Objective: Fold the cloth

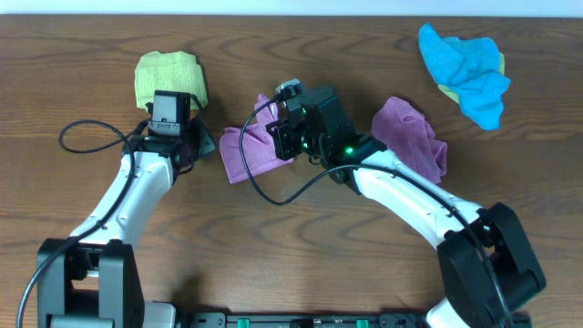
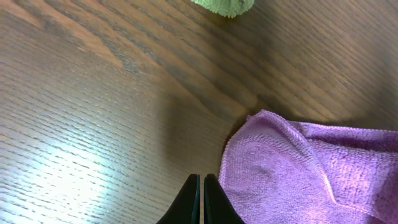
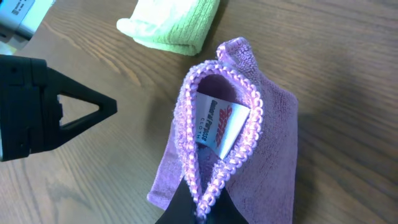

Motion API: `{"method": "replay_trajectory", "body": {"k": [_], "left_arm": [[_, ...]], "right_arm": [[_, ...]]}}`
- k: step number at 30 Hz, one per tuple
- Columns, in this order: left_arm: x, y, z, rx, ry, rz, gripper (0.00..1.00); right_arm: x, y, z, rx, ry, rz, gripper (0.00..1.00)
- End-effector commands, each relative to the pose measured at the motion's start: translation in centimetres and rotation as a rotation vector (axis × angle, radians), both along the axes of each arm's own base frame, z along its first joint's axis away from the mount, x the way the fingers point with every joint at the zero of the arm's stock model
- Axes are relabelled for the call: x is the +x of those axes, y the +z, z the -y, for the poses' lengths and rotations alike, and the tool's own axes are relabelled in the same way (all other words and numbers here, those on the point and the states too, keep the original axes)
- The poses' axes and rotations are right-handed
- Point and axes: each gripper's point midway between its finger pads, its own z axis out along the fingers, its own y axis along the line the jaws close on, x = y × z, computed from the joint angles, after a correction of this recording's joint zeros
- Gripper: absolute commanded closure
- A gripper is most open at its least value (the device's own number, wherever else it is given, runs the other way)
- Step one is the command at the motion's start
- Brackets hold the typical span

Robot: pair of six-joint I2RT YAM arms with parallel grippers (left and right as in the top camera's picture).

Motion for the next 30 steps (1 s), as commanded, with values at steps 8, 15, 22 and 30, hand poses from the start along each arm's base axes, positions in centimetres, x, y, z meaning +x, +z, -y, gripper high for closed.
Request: {"method": "replay_trajectory", "body": {"k": [8,15,22,30], "left_arm": [[0.1,0.5,-0.6,0.033,-0.005,0.014,0.94],[0.1,0.7,-1.2,0.033,0.013,0.018,0.94],[0.1,1.0,-2.7,0.032,0.050,0.021,0.94],[-0.3,0.8,-3.2,0.034,0.064,0.004,0.94]], "right_arm": [[1.3,-0.8,-1.7,-0.047,0.011,0.008,0.99],[0.9,-2.0,-3.7,-0.090,0.066,-0.010,0.99],[0.0,-4.3,-4.8,-0.118,0.096,-0.042,0.99],[-0.7,-4.9,-5.9,-0.129,0.119,-0.039,0.99]]}}
